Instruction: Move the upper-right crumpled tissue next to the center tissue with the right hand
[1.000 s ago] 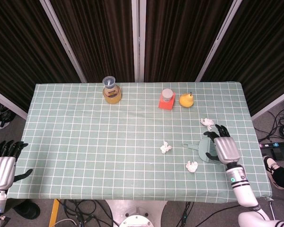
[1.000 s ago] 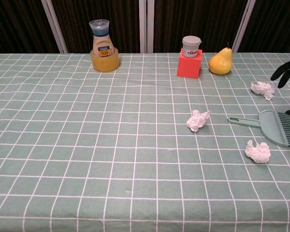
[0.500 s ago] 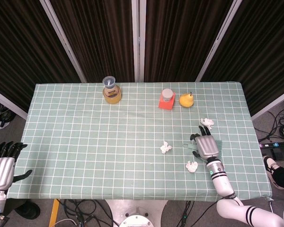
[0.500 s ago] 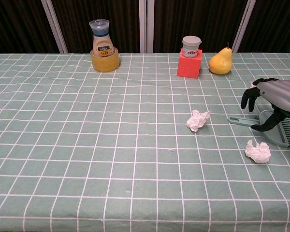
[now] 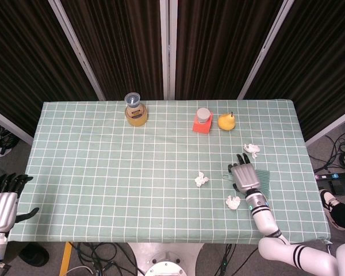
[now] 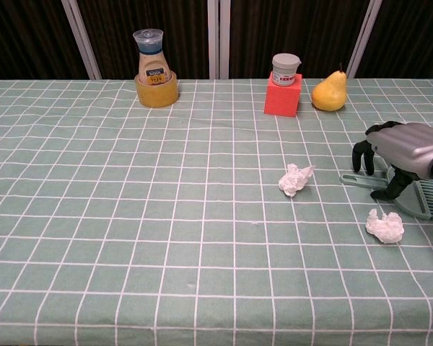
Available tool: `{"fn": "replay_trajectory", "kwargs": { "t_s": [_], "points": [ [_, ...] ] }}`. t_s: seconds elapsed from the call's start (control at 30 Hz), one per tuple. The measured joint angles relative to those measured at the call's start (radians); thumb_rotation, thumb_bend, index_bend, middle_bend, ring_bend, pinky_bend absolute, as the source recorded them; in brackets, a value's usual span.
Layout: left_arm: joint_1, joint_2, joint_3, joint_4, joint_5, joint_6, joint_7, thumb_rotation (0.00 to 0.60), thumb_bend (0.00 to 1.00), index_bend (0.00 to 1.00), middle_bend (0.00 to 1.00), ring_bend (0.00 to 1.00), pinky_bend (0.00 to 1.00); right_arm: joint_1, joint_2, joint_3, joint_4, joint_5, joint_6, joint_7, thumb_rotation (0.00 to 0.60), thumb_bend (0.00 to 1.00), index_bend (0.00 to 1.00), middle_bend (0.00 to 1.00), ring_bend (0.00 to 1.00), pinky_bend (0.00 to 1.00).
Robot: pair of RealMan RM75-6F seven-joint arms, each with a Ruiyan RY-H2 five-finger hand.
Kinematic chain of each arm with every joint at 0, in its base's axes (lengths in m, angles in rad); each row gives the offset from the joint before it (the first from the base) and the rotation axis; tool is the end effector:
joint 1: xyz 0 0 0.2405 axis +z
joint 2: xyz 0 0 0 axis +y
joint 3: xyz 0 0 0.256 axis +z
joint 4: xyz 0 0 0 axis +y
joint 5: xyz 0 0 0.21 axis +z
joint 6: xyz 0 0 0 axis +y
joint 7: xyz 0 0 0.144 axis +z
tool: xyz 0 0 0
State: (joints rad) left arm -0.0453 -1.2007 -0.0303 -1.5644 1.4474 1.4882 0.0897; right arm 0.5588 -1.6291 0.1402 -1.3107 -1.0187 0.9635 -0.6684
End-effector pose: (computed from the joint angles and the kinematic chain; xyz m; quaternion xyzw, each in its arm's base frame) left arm -0.3280 0.1641 0.1374 -0.5847 -0.4000 -0.3454 0.6155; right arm -0.2461 -0.3154 -0.0316 0.7518 -0.3468 0.2015 0.5234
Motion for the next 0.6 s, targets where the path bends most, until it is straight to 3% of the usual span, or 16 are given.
{"fn": "replay_trajectory", "kwargs": {
  "t_s": [0.6],
  "points": [
    [0.000, -0.006, 0.000, 0.013, -0.007, -0.012, -0.011, 0.600, 0.01, 0.20, 0.17, 0.11, 0.08, 0.034, 0.020, -0.030, -0.047, 0.067, 0.017, -0.087, 0.600, 0.22, 0.39, 0.45, 0.08, 0.00]
  ]
}}
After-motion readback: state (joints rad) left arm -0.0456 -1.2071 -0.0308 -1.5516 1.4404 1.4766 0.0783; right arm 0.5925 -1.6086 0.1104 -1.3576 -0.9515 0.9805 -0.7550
